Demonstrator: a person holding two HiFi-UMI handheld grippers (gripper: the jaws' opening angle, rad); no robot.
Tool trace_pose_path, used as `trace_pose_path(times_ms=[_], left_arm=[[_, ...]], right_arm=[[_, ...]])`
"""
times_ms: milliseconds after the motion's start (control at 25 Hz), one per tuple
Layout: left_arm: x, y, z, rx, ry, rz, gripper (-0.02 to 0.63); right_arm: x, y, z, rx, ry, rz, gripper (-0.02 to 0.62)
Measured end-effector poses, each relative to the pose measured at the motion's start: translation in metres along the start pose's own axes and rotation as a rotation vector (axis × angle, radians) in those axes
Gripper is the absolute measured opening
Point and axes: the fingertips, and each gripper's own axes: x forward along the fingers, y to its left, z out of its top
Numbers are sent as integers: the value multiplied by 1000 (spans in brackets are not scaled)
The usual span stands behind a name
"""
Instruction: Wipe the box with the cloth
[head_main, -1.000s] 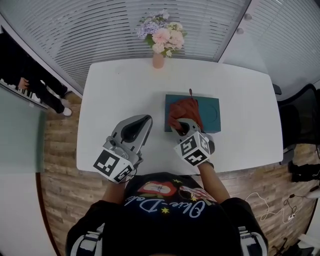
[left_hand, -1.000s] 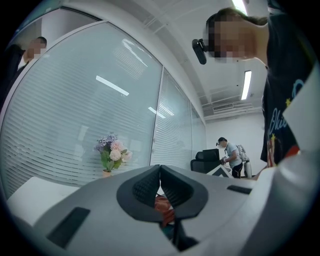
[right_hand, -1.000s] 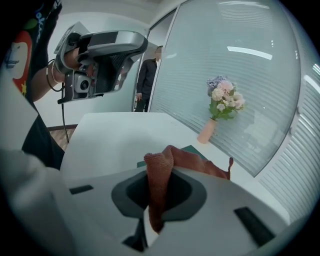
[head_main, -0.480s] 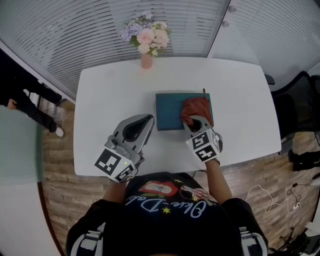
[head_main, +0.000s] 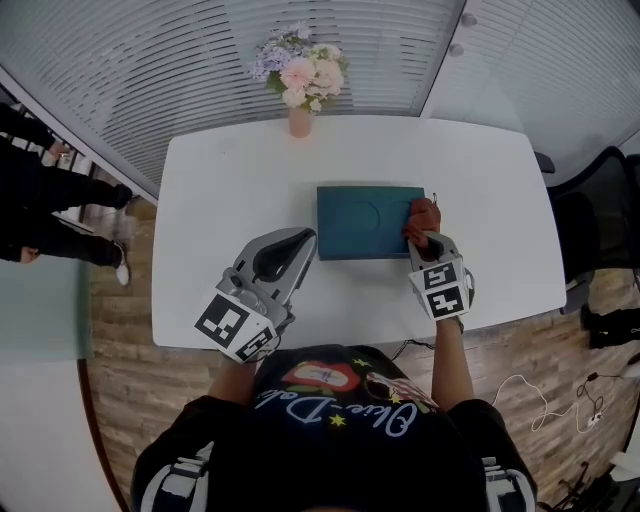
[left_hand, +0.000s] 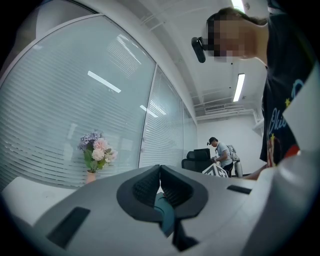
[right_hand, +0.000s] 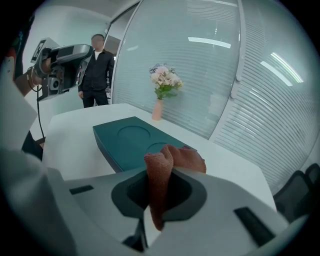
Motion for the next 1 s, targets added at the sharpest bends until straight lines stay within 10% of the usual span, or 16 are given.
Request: trace_pose_path(times_ms=[600,1000], left_arm=[[-8,-2,2,20,2,67,4],[-35,12,1,22,2,173,3]], right_arm=[[-59,-29,66,-31,-218,-91,26],[-99,101,185,-42,-688,399,26]])
